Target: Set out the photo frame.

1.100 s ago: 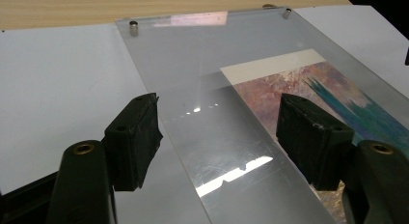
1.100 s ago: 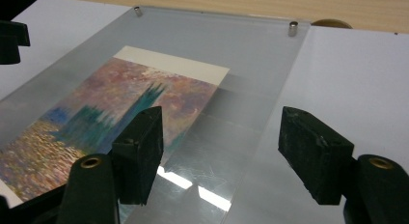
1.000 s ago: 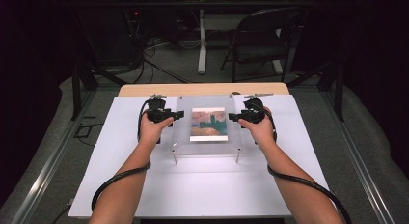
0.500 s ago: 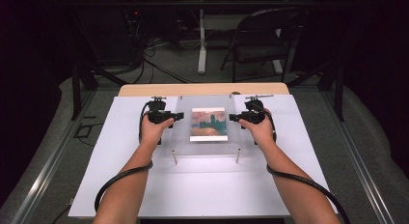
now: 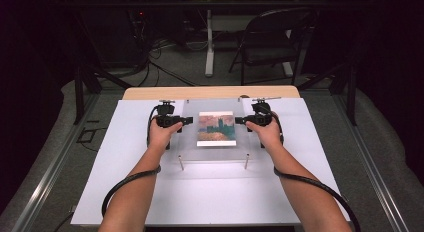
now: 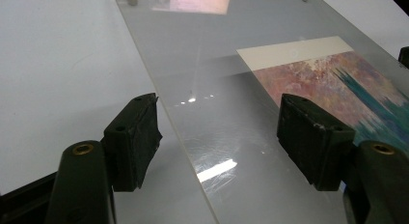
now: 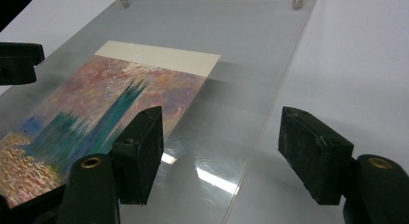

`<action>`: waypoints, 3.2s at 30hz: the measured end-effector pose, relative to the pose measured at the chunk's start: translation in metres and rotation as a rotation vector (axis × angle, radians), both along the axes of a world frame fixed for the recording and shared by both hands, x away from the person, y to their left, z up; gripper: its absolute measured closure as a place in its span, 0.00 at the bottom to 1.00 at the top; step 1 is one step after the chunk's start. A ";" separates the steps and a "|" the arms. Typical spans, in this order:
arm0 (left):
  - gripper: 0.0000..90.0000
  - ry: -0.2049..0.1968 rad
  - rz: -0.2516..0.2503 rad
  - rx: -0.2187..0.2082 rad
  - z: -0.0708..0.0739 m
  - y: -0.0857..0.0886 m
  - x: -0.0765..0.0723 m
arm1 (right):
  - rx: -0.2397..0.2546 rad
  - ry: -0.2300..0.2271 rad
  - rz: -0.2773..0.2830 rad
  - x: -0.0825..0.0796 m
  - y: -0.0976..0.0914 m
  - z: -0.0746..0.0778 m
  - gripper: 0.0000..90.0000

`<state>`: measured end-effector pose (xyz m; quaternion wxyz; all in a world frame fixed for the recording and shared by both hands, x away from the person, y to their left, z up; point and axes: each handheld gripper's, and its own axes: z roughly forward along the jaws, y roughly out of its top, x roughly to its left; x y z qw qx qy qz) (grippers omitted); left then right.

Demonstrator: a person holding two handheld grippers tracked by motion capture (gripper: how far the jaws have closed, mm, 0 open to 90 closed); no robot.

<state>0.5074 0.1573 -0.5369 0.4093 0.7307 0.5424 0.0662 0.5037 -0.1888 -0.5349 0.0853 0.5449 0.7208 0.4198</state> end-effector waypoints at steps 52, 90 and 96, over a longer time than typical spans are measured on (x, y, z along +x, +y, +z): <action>0.29 0.078 -0.008 -0.115 -0.013 -0.001 -0.002 | 0.141 0.114 0.010 0.005 0.003 -0.015 0.30; 0.31 0.101 -0.032 -0.157 -0.014 0.002 0.000 | 0.200 0.144 0.014 0.006 0.003 -0.018 0.32; 0.32 0.096 -0.024 -0.161 -0.012 0.003 -0.001 | 0.202 0.132 0.014 0.005 0.003 -0.017 0.32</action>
